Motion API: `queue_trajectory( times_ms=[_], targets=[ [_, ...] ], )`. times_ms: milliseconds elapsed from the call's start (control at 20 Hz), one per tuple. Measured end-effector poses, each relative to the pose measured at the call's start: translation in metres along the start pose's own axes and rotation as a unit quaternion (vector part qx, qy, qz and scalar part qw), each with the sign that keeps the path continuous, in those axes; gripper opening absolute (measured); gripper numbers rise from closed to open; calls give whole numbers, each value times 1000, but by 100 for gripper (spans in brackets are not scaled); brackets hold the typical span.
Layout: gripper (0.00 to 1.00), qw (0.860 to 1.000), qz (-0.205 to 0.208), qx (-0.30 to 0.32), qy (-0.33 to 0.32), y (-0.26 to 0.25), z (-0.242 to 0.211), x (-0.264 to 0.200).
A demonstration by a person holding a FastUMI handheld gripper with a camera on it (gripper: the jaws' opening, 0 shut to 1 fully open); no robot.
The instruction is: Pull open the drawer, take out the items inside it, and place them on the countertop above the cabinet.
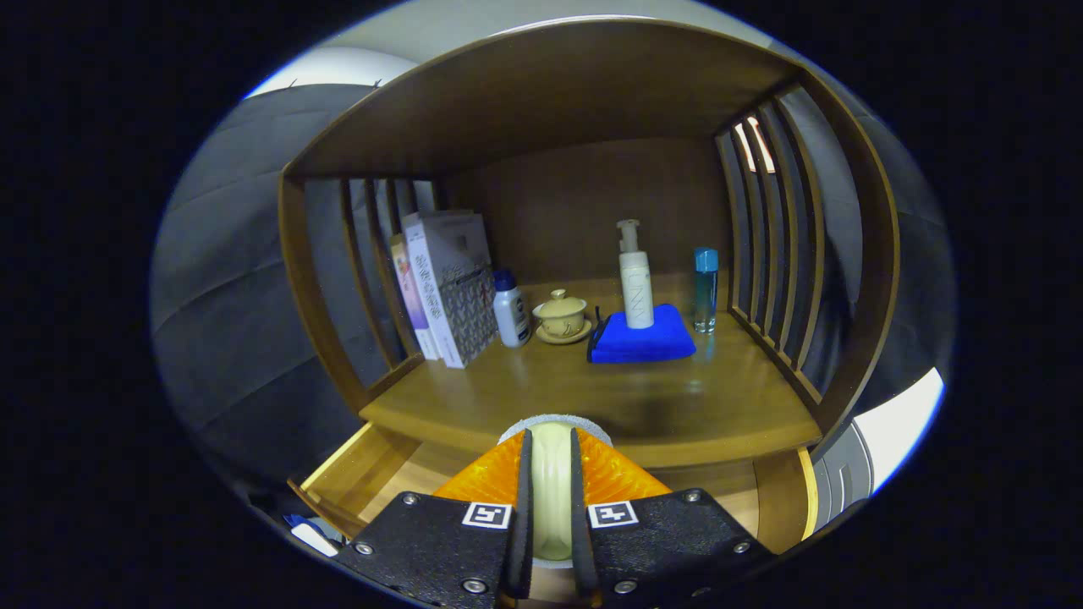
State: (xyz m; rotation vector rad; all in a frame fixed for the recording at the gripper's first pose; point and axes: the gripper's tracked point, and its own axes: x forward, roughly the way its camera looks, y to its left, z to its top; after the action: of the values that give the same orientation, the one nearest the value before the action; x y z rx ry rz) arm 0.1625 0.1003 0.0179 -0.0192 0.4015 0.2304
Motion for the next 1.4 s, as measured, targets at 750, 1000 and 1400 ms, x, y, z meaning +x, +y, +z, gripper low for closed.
queue_trajectory(
  times_ms=[750,1000,1400],
  targets=[
    [25,995,-87,54,22,-48,5,99],
    [48,995,-87,54,18,-47,1,95],
    [95,995,-74,33,-55,-42,23,42]
  ],
)
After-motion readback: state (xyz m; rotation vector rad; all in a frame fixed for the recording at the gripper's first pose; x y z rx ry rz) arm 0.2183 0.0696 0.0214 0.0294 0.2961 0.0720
